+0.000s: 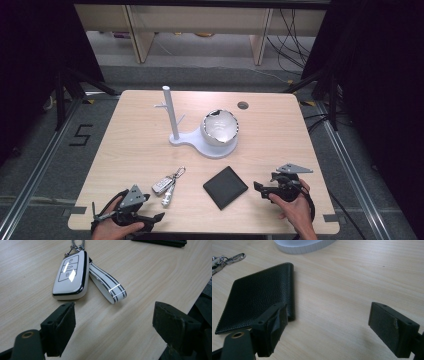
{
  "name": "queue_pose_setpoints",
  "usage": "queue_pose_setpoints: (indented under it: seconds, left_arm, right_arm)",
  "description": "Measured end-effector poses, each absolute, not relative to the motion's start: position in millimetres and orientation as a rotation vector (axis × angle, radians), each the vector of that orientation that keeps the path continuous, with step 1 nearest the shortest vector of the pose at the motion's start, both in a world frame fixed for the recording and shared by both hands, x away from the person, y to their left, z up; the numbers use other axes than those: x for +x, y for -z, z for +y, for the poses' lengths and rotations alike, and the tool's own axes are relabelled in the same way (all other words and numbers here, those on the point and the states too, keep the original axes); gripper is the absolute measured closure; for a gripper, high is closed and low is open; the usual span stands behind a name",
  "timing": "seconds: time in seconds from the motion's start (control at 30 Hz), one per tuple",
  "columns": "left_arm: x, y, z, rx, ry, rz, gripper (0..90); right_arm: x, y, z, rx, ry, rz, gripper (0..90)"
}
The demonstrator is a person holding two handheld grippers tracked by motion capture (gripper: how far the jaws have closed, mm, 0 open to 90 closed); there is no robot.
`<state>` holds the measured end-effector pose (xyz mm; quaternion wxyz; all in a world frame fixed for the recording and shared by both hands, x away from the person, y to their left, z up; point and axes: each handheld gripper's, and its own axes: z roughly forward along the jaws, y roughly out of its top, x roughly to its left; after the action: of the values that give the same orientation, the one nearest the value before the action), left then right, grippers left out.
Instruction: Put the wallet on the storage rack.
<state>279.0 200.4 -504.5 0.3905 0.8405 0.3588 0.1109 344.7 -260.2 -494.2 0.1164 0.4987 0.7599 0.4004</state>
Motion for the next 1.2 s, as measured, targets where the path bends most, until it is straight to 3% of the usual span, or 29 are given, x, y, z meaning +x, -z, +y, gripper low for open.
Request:
queue_pose_setpoints:
  seconds: [0.7, 1.2]
  left_arm:
    - [272, 500, 164, 2.149, -0.242, 0.842, 21.3]
    - [288, 496, 112, 2.205, -0.251, 0.672, 49.5]
  right_arm:
    - [353, 492, -260, 1.47, -1.275, 2.295, 18.4]
    - [364, 487, -237, 1.417, -1.279, 2.388, 20.8]
